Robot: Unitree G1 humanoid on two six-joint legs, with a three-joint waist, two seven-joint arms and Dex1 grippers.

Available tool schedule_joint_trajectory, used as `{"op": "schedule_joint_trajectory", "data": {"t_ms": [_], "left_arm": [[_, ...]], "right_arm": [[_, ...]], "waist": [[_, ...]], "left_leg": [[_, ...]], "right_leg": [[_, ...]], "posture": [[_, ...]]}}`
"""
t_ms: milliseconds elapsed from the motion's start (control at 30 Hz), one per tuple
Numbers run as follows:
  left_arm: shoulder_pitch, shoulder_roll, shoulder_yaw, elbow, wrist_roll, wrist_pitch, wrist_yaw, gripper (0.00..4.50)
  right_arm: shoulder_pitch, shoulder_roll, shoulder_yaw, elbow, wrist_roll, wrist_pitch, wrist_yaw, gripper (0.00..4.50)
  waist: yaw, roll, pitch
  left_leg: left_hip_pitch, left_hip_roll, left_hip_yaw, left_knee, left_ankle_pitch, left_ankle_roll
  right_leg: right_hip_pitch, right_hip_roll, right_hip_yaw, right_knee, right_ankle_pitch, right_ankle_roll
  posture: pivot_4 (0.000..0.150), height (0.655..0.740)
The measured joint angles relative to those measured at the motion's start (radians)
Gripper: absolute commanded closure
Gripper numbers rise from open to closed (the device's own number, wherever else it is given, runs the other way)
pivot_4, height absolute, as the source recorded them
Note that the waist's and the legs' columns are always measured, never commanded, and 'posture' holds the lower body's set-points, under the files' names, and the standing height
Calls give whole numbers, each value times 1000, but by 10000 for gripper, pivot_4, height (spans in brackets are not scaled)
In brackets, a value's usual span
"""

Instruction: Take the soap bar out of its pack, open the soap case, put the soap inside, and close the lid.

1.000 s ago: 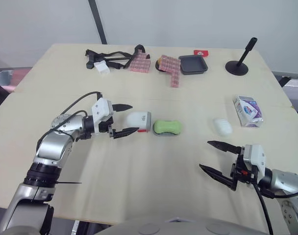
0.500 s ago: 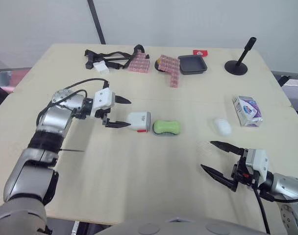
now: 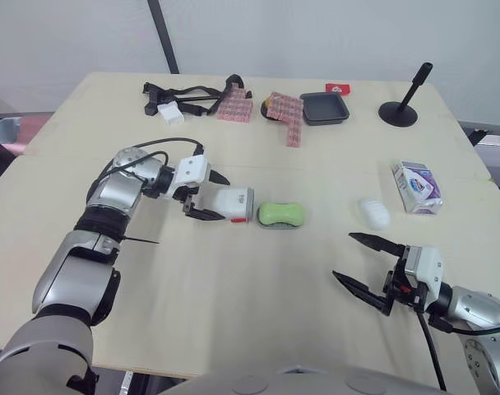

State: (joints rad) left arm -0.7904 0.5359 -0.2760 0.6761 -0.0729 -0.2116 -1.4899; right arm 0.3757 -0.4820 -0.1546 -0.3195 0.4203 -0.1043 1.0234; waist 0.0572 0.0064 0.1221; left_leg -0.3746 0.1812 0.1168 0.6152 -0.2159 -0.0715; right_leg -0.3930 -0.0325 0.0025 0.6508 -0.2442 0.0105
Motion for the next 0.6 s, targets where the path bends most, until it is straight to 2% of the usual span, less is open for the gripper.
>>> {"op": "schedule_joint_trajectory", "data": {"t_ms": [600], "left_arm": [[0, -34, -8, 56, 56, -17, 49, 0]], "right_arm": [[-7, -25, 0, 20, 0, -1, -2, 439]], "waist": [[0, 0, 0]], "left_leg": [[0, 0, 0, 0, 0, 0]], "right_leg": [[0, 0, 0, 0, 0, 0]], "posture": [[1500, 7400]]}}
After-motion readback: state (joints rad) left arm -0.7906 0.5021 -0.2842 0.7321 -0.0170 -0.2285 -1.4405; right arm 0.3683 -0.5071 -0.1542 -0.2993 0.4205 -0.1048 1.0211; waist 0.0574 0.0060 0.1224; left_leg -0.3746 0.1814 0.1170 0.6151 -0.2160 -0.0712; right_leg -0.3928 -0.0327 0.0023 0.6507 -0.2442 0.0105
